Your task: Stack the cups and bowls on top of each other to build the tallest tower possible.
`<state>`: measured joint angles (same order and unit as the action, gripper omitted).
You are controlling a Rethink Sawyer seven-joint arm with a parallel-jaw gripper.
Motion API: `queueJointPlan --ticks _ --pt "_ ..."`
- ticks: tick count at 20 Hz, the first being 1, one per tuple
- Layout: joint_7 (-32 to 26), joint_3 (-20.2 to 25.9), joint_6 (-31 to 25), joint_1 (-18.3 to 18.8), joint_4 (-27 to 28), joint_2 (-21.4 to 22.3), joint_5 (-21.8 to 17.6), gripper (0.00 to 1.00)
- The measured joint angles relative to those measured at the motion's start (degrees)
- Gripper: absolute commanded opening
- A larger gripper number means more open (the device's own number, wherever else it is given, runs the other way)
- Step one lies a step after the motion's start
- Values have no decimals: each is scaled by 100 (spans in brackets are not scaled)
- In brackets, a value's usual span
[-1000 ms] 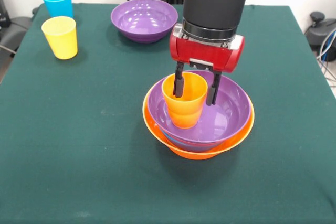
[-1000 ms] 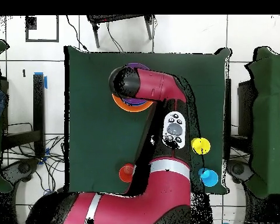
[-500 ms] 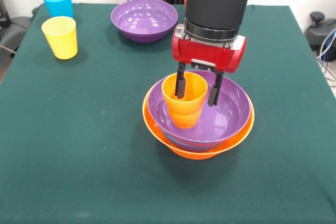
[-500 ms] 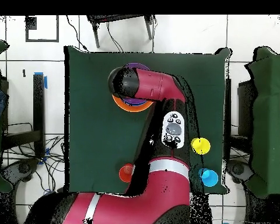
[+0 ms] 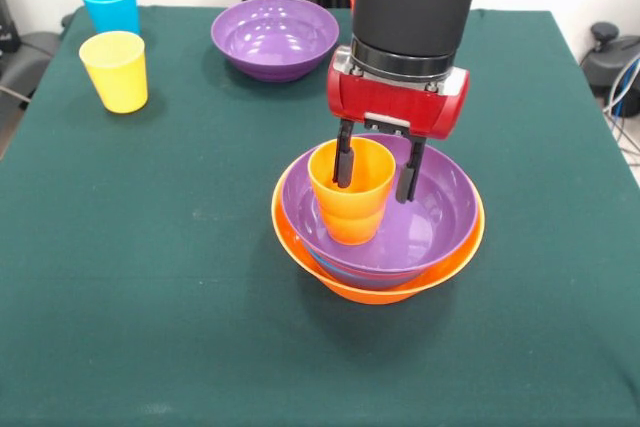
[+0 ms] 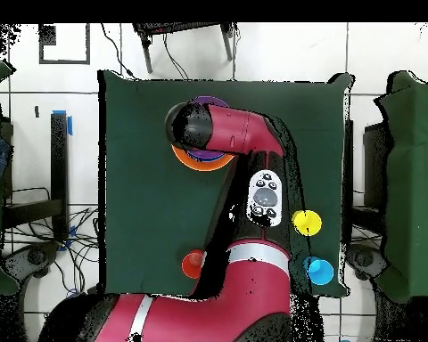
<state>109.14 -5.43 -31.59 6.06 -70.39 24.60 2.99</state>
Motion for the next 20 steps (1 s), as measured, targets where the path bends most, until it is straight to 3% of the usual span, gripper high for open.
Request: queueJointPlan --ticks 20 --pt "0 -11 361 -39 0 -42 -5 100"
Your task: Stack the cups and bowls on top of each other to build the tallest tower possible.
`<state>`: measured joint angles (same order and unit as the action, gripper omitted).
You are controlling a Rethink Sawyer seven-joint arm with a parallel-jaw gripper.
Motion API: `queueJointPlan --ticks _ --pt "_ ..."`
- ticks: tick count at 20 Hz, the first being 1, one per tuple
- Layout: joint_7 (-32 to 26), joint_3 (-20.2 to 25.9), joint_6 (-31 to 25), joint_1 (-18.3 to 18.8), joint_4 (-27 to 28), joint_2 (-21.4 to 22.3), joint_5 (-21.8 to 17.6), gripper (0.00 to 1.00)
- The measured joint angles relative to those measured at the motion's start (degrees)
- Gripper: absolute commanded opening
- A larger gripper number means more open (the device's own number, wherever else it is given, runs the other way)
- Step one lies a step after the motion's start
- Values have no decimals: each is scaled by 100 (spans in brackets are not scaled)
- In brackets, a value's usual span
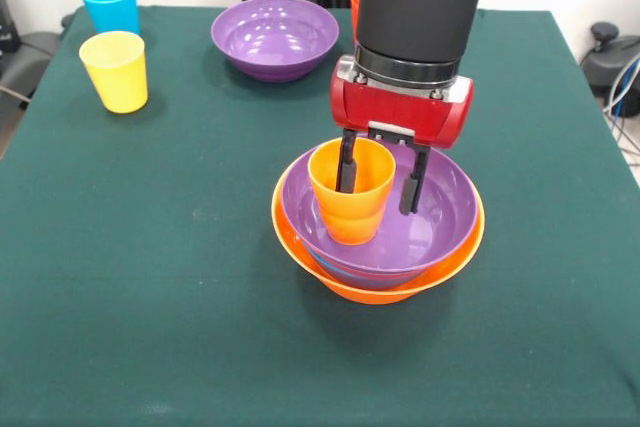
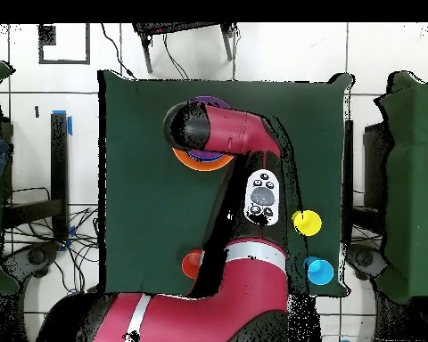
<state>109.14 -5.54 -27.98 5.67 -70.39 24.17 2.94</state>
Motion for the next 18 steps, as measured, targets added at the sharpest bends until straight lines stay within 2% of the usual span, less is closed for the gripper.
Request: queueJointPlan --ticks 18 --pt "0 -93 -1 -244 0 0 0 100"
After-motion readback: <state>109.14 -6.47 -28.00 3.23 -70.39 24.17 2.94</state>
